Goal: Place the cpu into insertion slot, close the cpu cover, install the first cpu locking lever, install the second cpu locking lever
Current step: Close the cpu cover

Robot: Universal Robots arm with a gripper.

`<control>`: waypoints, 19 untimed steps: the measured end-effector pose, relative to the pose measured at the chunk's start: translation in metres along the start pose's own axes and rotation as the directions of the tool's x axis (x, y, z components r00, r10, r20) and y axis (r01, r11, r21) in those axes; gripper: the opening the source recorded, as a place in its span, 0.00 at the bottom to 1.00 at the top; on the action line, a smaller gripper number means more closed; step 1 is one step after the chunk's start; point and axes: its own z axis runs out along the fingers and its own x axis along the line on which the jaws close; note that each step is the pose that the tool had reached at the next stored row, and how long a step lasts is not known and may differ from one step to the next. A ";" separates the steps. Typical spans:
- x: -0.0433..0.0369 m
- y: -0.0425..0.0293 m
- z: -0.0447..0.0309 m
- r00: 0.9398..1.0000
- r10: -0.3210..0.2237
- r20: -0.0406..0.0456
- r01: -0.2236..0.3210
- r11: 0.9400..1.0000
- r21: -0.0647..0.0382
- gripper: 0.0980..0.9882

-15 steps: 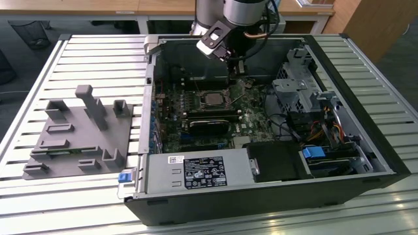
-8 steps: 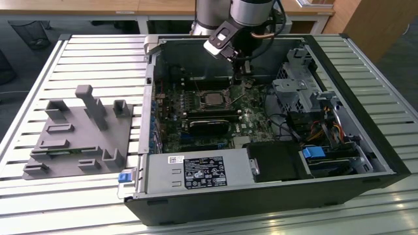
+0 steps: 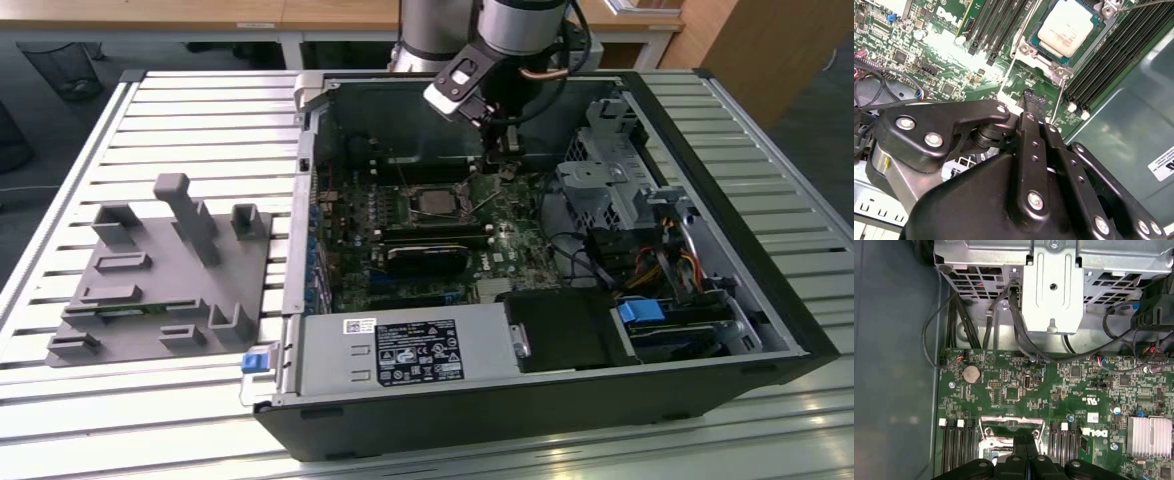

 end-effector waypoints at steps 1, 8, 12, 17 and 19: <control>0.0000 0.0000 0.0000 1.000 0.000 0.000 0.000 1.000 0.000 0.03; -0.0001 0.0027 0.0004 1.000 0.000 0.000 0.000 1.000 0.000 0.03; -0.0001 0.0073 0.0012 1.000 0.000 0.000 0.000 1.000 0.000 0.03; 0.0012 0.0127 0.0032 1.000 0.000 0.000 0.000 1.000 0.000 0.03; 0.0029 0.0148 0.0041 1.000 0.000 0.000 0.000 1.000 0.000 0.03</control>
